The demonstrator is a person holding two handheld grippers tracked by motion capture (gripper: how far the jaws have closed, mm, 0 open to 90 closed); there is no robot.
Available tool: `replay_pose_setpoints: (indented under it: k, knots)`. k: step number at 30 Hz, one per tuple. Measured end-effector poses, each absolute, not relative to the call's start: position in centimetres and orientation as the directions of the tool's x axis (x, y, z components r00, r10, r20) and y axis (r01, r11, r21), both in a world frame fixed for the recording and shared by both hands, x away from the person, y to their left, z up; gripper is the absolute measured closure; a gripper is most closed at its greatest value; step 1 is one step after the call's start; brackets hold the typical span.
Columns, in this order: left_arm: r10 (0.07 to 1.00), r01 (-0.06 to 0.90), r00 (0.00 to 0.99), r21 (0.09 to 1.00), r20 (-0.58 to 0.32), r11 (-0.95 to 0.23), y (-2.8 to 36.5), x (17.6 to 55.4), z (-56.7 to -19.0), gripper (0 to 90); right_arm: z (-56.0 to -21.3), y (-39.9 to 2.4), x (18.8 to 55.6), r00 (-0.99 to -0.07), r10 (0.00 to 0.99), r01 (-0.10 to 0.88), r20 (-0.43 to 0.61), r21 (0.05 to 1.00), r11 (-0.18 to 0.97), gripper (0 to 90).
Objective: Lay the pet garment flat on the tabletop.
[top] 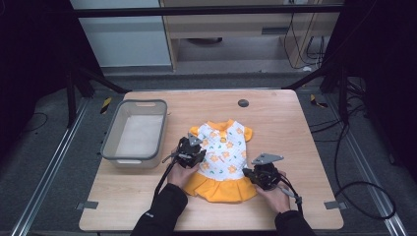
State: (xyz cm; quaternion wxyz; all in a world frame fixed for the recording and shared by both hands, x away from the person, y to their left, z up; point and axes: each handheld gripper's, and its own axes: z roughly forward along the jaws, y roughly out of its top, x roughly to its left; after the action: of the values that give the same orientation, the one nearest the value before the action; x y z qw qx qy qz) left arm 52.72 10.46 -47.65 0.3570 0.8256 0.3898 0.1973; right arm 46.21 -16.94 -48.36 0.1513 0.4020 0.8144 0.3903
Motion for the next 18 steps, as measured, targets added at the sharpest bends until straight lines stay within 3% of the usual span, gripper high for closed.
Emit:
replay_pose_setpoints:
  k: [7, 18]
  knots:
    - [0.733, 0.497, 0.679, 0.704, 0.049, -0.507, 10.8, 50.0, -47.8, 71.0, -47.4, -16.4, 49.5, -0.592, 0.802, 0.512, 0.080, 0.806, 0.298, 90.0]
    - [0.696, 0.488, 0.715, 0.668, 0.063, -0.562, 11.4, 48.8, -49.1, 72.6, -50.4, -15.5, 51.6, -0.543, 0.840, 0.559, 0.019, 0.754, 0.345, 90.0]
